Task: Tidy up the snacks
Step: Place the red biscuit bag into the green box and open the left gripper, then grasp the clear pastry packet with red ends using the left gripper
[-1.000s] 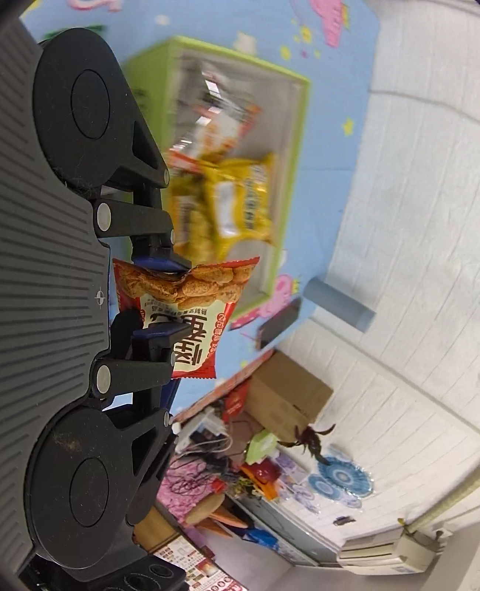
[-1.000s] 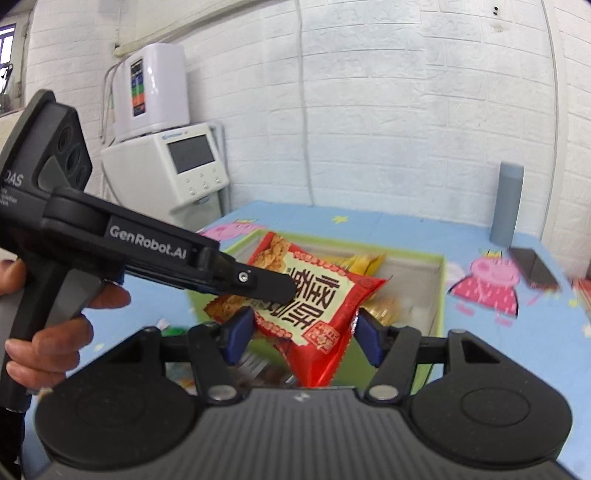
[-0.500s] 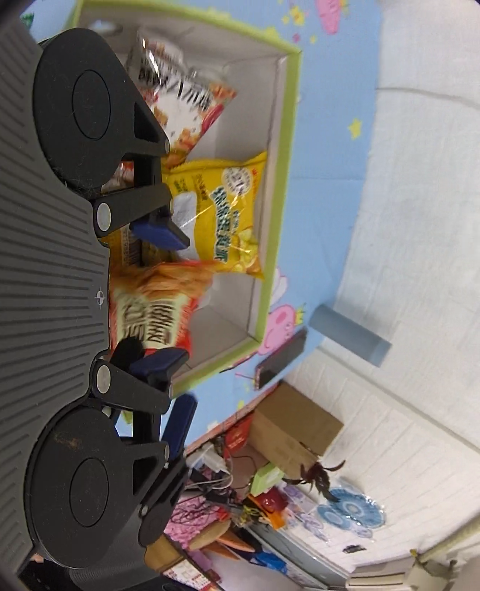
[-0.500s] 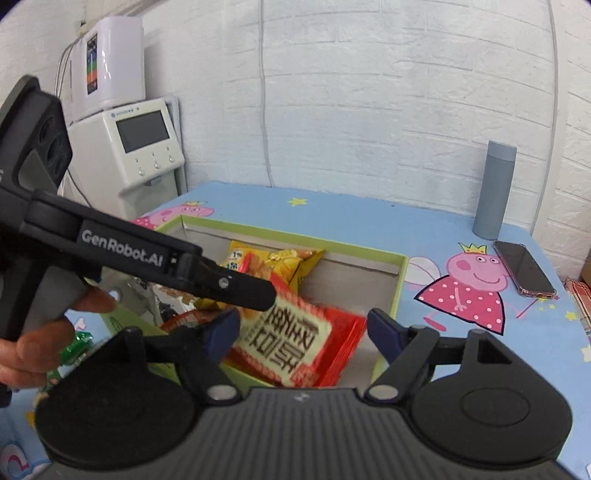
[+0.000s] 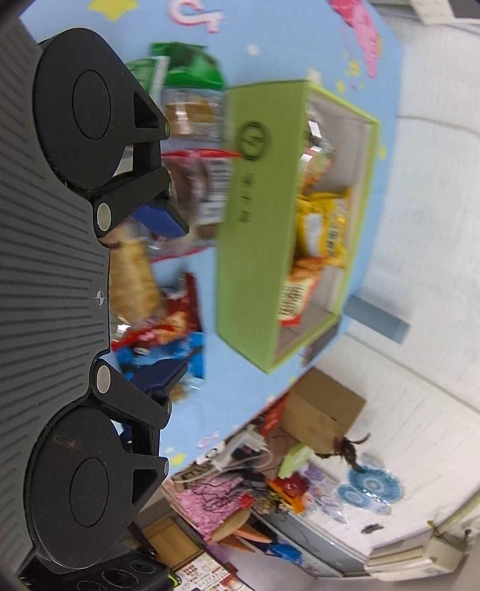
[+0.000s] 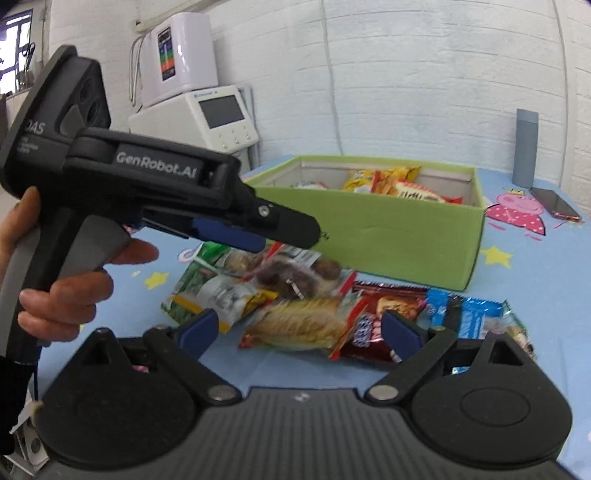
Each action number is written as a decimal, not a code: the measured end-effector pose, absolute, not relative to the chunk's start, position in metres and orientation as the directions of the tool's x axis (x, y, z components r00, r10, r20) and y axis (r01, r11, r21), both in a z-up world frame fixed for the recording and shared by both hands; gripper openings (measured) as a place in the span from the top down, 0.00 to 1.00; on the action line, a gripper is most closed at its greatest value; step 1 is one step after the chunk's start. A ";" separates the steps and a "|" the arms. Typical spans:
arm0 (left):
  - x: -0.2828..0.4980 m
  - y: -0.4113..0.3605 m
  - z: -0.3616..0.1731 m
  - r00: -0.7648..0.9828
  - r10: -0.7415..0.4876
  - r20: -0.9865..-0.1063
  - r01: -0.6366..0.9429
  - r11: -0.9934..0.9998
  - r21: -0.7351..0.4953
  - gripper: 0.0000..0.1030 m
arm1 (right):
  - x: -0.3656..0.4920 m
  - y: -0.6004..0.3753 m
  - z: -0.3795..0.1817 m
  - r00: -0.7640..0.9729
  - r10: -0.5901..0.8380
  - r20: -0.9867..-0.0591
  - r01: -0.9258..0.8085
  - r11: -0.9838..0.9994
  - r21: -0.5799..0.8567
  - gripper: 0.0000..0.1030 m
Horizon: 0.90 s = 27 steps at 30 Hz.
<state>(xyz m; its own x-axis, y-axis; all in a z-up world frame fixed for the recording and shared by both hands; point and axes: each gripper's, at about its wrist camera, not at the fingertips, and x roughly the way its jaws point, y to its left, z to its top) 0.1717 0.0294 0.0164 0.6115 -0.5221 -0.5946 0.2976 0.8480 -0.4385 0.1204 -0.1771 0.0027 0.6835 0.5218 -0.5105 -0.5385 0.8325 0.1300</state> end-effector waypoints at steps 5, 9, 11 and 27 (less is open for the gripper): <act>0.166 0.046 0.008 0.597 -0.528 -0.604 0.231 0.834 -0.502 0.49 | 0.125 -0.155 0.000 0.705 0.481 -0.520 -0.565 0.825 -0.004 0.09; 0.170 0.062 0.005 0.611 -0.514 -0.603 0.177 0.831 -0.528 0.49 | 0.147 -0.144 0.003 0.674 0.509 -0.536 -0.635 0.770 -0.066 0.09; 0.171 0.071 0.002 0.619 -0.509 -0.598 0.154 0.825 -0.544 0.49 | 0.164 -0.133 0.001 0.625 0.534 -0.570 -0.686 0.724 -0.074 0.09; 0.108 0.081 -0.005 0.629 -0.537 -0.562 0.175 0.802 -0.570 0.40 | 0.077 -0.145 -0.030 0.549 0.580 -0.601 -0.582 0.782 0.223 0.01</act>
<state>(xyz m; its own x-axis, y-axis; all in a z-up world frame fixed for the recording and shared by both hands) 0.1082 0.0814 -0.0054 0.6290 -0.5369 -0.5623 0.1751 0.8025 -0.5704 0.0774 -0.1451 -0.0298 0.5495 0.5804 -0.6010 -0.5821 0.7820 0.2230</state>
